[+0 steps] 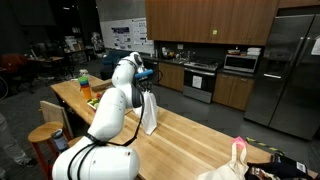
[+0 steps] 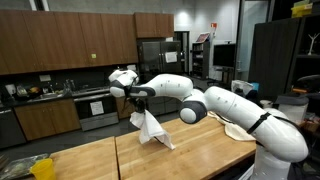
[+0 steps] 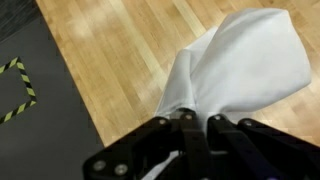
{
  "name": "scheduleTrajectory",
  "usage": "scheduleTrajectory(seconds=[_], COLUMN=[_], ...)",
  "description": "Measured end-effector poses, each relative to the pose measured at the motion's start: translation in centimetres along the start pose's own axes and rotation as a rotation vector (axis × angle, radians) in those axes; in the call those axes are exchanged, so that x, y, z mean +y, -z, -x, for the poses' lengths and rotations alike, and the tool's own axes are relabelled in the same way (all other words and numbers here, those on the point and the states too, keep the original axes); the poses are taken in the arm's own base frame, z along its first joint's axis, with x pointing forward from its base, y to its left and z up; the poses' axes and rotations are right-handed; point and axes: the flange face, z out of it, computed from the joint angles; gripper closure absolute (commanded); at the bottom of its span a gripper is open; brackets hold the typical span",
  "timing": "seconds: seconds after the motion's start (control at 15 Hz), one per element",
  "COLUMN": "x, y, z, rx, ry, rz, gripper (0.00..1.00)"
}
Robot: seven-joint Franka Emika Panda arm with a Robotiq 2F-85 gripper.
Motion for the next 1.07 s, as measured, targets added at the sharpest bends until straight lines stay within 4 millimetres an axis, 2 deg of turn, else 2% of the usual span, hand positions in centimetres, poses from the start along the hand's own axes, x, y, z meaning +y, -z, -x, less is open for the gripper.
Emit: scheduleTrajectory(seconds=[0.2,0.4,0.67,0.73,0.8,1.07], x=[0.0,0.6,2.2,2.7,3.1,3.4], y=[0.8,1.3,1.4,1.2,1.0,0.5], z=[0.0,-1.1,-1.3,-1.2,-1.0,-0.9], rx=[0.01,0.091,0.158,0.163,0.16,0.15], ry=[0.161,0.281,0.288,0.285,0.282,0.282], rz=[0.043,0.089,0.1,0.096,0.087,0.076], gripper=[0.98,0.98,0.98,0.93,0.93,0.93])
